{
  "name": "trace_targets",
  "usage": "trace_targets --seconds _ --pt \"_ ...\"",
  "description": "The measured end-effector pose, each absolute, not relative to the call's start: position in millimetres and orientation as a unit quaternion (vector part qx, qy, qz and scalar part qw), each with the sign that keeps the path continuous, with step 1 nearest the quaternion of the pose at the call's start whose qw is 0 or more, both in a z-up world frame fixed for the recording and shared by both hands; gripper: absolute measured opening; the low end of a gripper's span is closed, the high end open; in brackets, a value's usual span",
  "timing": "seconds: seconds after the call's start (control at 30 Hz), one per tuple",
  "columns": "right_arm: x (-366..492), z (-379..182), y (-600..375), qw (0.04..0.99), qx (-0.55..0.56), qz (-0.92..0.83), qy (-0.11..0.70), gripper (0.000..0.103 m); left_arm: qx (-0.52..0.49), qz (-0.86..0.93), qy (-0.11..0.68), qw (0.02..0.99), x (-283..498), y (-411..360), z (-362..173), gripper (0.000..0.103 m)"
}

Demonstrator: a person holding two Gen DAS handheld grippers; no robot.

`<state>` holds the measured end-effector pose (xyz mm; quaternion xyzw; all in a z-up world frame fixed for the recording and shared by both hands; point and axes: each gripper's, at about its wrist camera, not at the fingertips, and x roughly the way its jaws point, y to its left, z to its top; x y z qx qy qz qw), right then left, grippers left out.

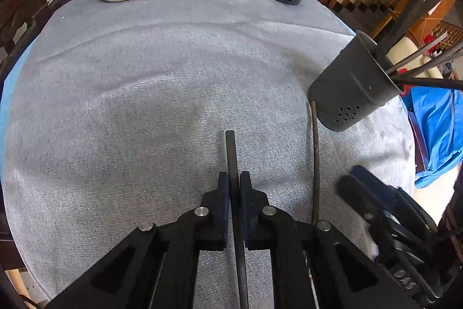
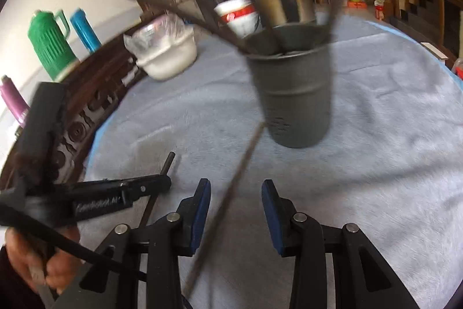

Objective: Organize utensils
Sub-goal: 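Close the left gripper on its chopstick while the right gripper grasps the last chopstick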

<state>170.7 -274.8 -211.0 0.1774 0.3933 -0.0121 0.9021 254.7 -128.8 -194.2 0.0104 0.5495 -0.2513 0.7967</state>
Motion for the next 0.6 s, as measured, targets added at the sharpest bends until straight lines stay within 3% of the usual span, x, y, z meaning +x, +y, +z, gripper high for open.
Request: trace_targets --seconds 0.17,0.4,0.6 --pt "193.9 -223.5 -260.8 0.881 0.18 -0.03 0.437 0.036 -0.001 -0.252 0.55 0.796 256.9 -121.1 -194.9 0.008" --pt "191.8 -225.4 -260.4 0.884 0.147 -0.05 0.441 0.013 -0.006 -0.262 0.551 0.792 250.4 -122.9 -192.9 0.008" --pt "175.6 -220.7 -269.3 0.889 0.134 -0.046 0.436 0.011 -0.007 -0.27 0.554 0.788 245.1 -129.6 -194.3 0.008"
